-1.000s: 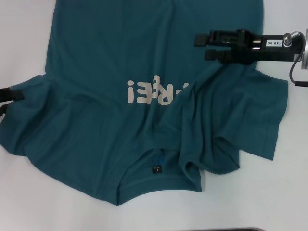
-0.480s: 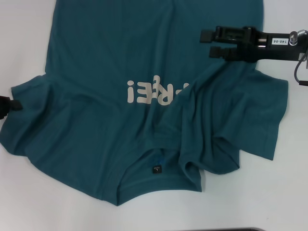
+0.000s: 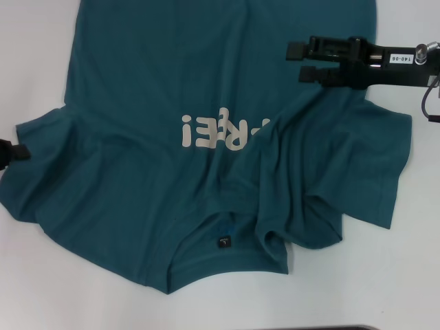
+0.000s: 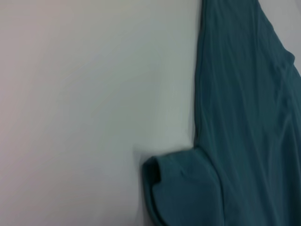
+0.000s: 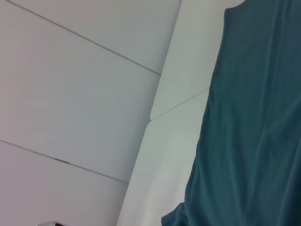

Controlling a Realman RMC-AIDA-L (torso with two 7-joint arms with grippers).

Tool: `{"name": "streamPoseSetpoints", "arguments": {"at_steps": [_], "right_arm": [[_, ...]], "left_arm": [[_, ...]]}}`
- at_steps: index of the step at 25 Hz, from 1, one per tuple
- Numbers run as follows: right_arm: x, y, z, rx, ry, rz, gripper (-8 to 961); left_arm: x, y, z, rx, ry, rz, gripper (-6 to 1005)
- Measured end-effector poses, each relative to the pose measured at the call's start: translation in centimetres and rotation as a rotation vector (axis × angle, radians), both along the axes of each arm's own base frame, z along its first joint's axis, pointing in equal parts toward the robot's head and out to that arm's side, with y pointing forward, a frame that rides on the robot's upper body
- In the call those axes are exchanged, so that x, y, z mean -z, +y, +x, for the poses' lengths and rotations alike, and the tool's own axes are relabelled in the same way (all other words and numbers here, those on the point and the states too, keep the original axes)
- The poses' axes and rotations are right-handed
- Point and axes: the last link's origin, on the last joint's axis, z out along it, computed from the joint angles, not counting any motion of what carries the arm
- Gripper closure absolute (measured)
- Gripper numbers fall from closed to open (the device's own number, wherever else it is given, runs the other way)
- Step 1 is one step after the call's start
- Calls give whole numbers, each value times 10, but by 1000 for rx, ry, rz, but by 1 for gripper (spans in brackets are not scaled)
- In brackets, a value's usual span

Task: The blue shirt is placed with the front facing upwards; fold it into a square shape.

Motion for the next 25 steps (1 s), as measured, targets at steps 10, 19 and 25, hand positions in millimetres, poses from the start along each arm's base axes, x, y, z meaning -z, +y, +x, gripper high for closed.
{"name": "streamPoseSetpoints", "arguments": {"at_steps": [10, 19, 25], "right_arm": [[-1, -2, 4, 16, 6, 9, 45], [-1, -2, 4, 17, 7, 9, 46], [-1, -2, 4, 17, 8, 7, 46]], "left_arm": [[-22, 3, -6, -44, 10, 78, 998], [-39, 6, -8, -73, 29, 141, 998], [-49, 7, -8, -83, 78, 125, 991]]}}
